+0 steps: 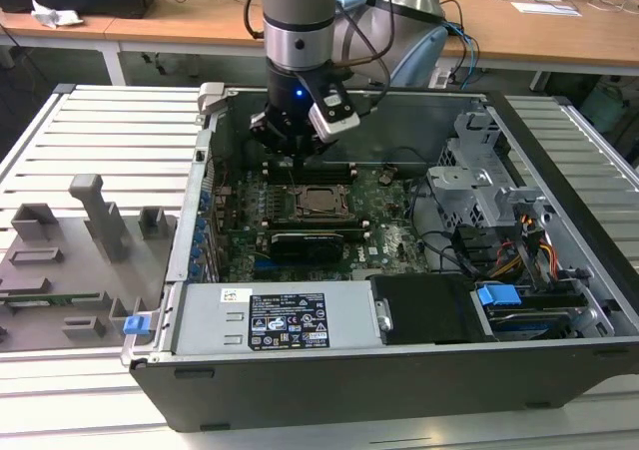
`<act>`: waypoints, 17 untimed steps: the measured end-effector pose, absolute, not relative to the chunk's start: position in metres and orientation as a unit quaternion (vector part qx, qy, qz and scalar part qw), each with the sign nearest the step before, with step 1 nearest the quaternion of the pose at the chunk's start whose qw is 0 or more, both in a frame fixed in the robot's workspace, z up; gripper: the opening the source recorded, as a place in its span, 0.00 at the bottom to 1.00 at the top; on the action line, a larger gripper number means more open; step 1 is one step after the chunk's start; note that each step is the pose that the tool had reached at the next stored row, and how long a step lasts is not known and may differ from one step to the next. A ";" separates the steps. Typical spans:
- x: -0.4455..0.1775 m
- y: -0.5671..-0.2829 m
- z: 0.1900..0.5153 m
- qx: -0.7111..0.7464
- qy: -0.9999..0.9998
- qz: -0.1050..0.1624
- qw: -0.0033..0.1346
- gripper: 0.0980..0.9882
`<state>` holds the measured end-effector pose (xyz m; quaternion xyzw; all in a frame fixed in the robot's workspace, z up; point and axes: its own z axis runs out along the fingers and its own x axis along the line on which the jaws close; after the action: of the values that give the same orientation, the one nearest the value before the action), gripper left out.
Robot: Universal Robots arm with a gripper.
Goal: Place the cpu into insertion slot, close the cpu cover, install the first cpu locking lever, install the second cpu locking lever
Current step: 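Install the first cpu locking lever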
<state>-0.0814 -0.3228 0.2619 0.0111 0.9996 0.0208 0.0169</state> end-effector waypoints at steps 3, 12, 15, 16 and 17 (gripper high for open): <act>-0.083 -0.323 0.262 -0.009 1.000 0.022 0.016 0.01; -0.108 -0.314 0.261 -0.011 1.000 0.022 0.017 0.01; -0.109 -0.306 0.260 -0.011 1.000 0.022 0.017 0.01; -0.110 -0.302 0.260 -0.012 1.000 0.022 0.017 0.01; -0.110 -0.300 0.260 -0.013 1.000 0.022 0.017 0.01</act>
<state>-0.1096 -0.3003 0.2599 -0.0130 0.9995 0.0220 0.0172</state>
